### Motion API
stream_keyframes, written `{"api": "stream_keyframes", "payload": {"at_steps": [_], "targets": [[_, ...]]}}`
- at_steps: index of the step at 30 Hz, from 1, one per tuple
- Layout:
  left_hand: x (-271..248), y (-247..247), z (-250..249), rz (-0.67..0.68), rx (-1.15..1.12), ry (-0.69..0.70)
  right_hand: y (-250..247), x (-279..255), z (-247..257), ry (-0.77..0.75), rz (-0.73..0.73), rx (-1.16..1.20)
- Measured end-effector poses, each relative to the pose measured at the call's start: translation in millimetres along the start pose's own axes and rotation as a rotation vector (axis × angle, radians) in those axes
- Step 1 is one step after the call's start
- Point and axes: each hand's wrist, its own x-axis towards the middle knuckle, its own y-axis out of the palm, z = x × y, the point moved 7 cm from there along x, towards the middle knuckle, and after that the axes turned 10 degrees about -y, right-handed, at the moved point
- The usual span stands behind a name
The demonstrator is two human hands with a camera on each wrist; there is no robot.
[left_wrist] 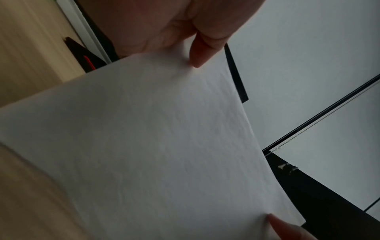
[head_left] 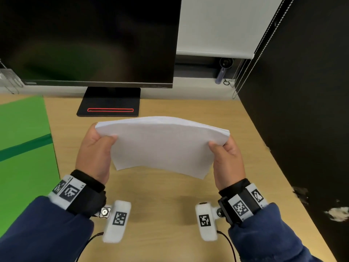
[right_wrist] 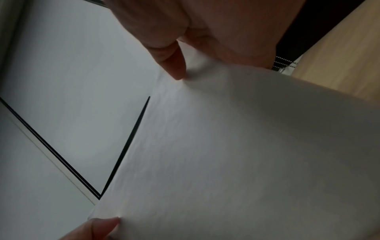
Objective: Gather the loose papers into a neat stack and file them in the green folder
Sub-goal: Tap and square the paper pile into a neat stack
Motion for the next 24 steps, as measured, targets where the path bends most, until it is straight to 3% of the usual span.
{"api": "stream_keyframes", "payload": {"at_steps": [5, 9, 11, 13, 16, 18, 20, 24], "targets": [[1, -1, -11, -0.024, -0.048, 0.04, -4, 3, 2, -0.017, -0.008, 0.05], [0, -5, -17, -0.066, 0.076, 0.037, 2, 5, 5, -0.008, 0.031, 0.058], [-8, -8, -40, -0.13, 0.173, 0.171, 0, 6, 5, -0.02, 0.042, 0.065], [-25, 10, -78, -0.14, 0.392, 0.451, -2, 7, 4, -0.027, 0.045, 0.079], [-47, 87, -100, 0.106, 0.917, 0.754, -2, 5, 3, -0.033, 0.057, 0.08], [-42, 129, -81, 0.29, 1.28, 0.759, -1, 4, 3, -0.046, 0.056, 0.096], [-31, 149, -58, 0.378, 1.556, 0.704, 0, 4, 5, -0.055, 0.052, 0.113], [-30, 156, -53, 0.41, 1.536, 0.828, -1, 1, 4, -0.06, 0.047, 0.1]]}}
